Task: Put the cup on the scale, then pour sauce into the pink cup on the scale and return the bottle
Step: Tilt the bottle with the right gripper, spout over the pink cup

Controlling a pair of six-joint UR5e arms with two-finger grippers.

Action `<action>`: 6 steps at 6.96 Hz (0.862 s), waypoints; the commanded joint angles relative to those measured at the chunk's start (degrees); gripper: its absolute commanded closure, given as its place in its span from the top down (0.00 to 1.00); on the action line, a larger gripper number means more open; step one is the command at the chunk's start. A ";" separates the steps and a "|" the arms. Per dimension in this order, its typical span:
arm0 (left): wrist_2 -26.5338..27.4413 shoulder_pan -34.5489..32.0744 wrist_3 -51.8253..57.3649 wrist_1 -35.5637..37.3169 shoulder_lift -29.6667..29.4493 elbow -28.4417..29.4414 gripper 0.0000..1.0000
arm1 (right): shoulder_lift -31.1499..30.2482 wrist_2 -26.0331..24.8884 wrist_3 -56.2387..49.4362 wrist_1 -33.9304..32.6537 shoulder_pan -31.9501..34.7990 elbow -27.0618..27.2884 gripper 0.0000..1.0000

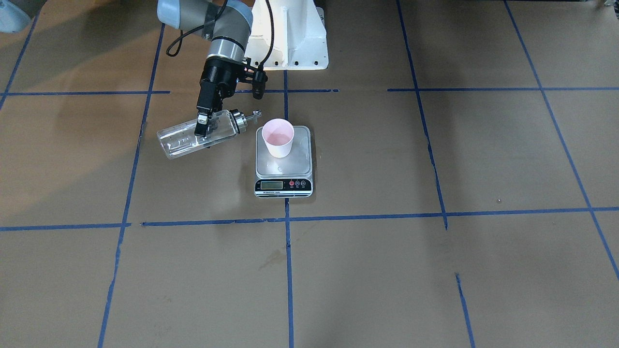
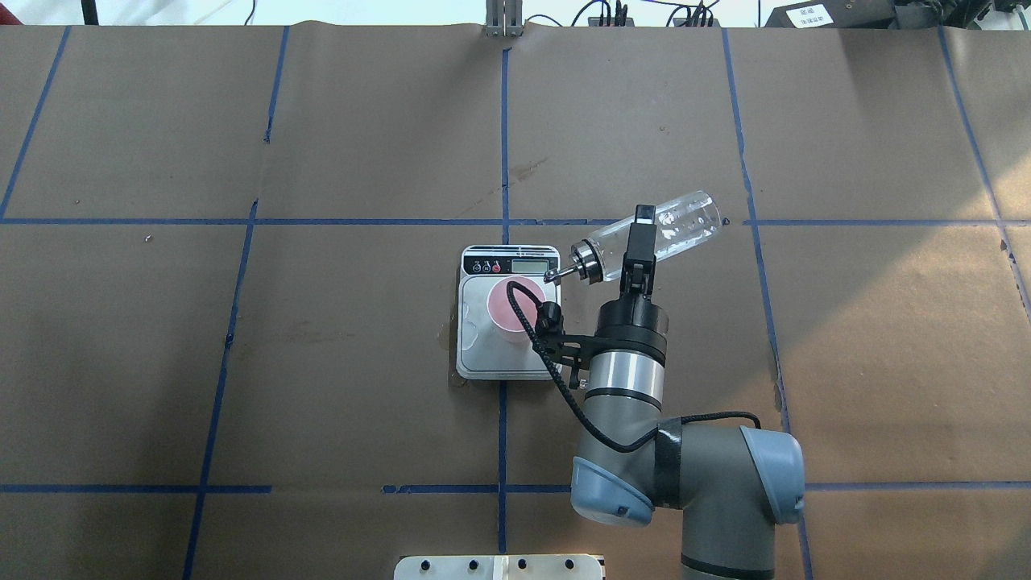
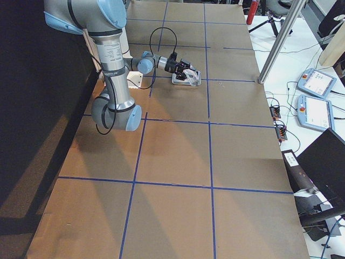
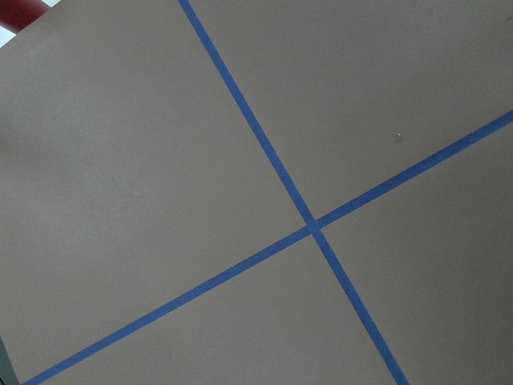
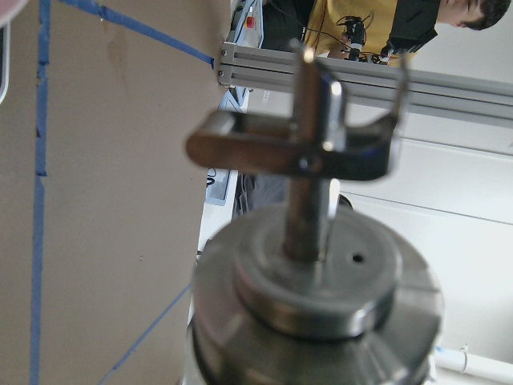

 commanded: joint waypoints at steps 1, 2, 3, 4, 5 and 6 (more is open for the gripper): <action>0.00 -0.09 0.00 -0.01 -0.10 0.71 1.00 | 0.39 -2.29 -10.48 -0.41 0.73 0.03 0.00; 0.00 -0.09 0.00 -0.01 -0.10 0.71 1.00 | 0.48 -3.26 -15.04 -0.41 0.99 0.03 0.00; 0.00 -0.09 0.00 -0.01 -0.10 0.71 1.00 | 0.39 -3.61 -16.65 -0.41 1.17 -0.06 0.00; 0.00 -0.09 0.00 -0.01 -0.10 0.80 1.00 | 0.39 -3.70 -19.63 -0.41 1.43 0.03 0.00; 0.00 -0.09 0.00 -0.01 -0.10 0.80 1.00 | 0.48 -3.44 -18.96 0.11 1.35 0.03 0.00; 0.00 -0.18 -0.09 -0.01 -0.18 0.71 1.00 | 0.30 -3.09 -16.17 2.21 1.43 0.03 0.00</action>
